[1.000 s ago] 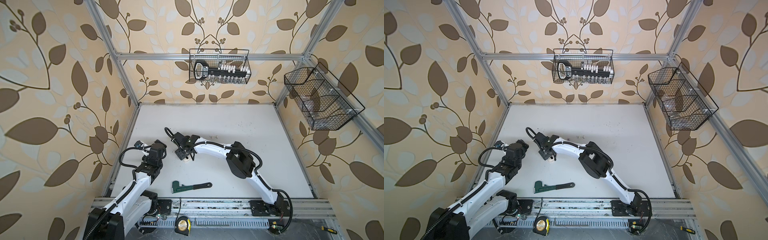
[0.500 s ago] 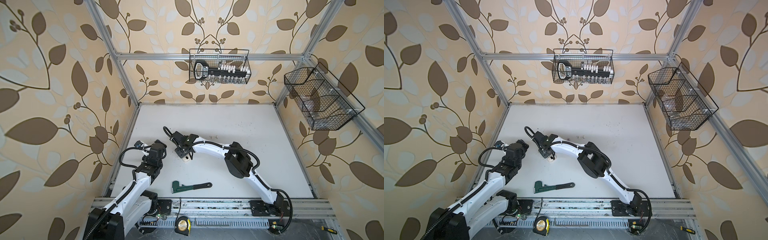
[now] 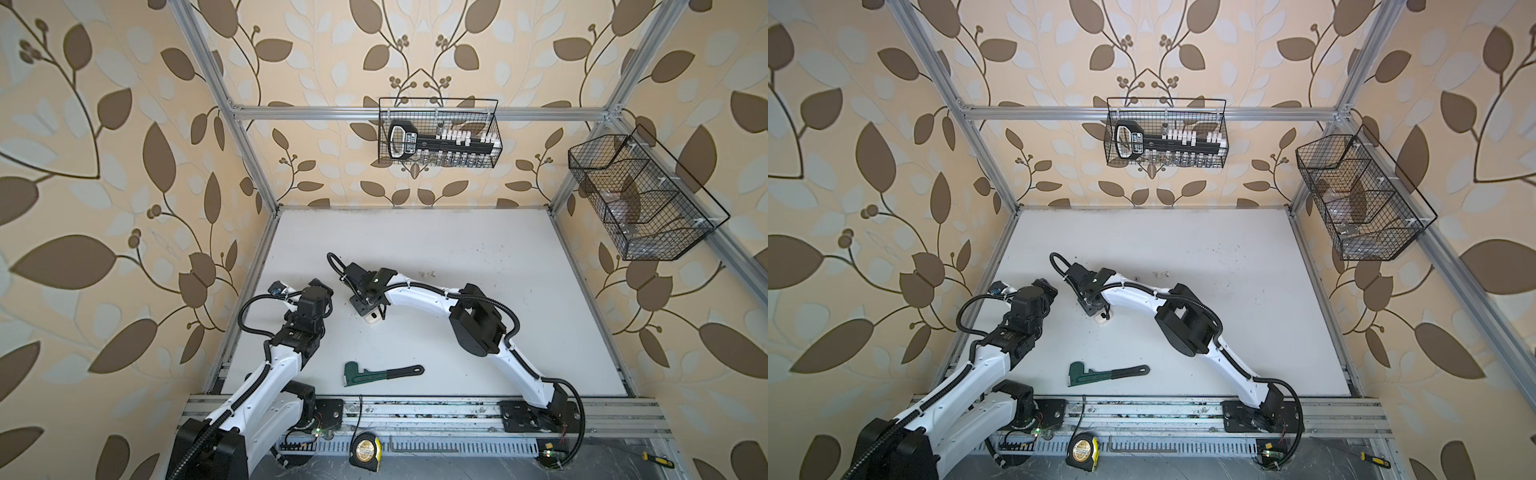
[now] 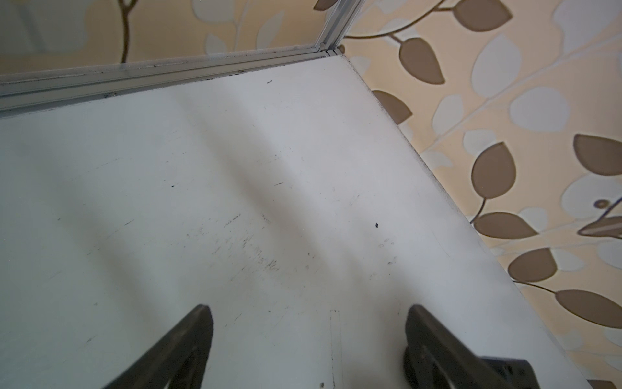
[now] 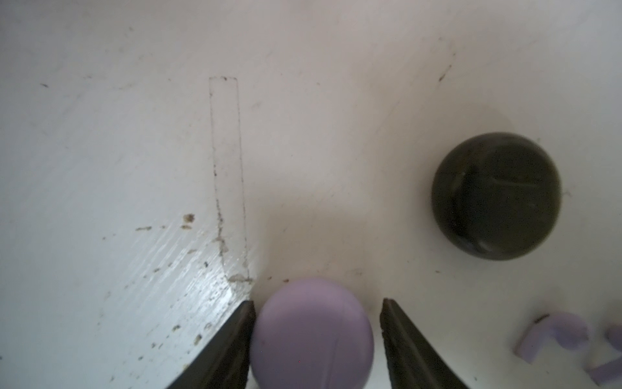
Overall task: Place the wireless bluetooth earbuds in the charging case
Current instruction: 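Lower and close the right gripper on the lilac case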
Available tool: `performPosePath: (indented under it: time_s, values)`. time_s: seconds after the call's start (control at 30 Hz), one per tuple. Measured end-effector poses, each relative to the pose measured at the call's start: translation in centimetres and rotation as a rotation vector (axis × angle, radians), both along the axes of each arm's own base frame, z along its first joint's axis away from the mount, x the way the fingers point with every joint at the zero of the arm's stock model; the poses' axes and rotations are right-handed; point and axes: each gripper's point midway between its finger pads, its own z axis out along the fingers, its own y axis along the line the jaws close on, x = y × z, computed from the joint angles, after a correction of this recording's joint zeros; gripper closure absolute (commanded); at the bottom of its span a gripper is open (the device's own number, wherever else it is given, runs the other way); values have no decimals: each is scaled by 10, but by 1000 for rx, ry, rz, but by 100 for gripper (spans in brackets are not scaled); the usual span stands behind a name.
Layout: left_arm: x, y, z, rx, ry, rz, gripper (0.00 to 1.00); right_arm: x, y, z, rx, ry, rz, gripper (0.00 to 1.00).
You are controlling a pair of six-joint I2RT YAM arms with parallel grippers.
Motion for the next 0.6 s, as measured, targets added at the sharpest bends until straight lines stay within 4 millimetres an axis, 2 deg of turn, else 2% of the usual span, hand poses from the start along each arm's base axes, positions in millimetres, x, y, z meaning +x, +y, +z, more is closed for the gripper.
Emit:
performPosePath:
  time_s: [0.2, 0.6]
  values:
    - [0, -1, 0, -3, 1, -5, 9, -1, -2, -1, 4, 7, -23, 38]
    - [1, -2, 0, -4, -1, -14, 6, -3, -2, -1, 16, 20, -38, 57]
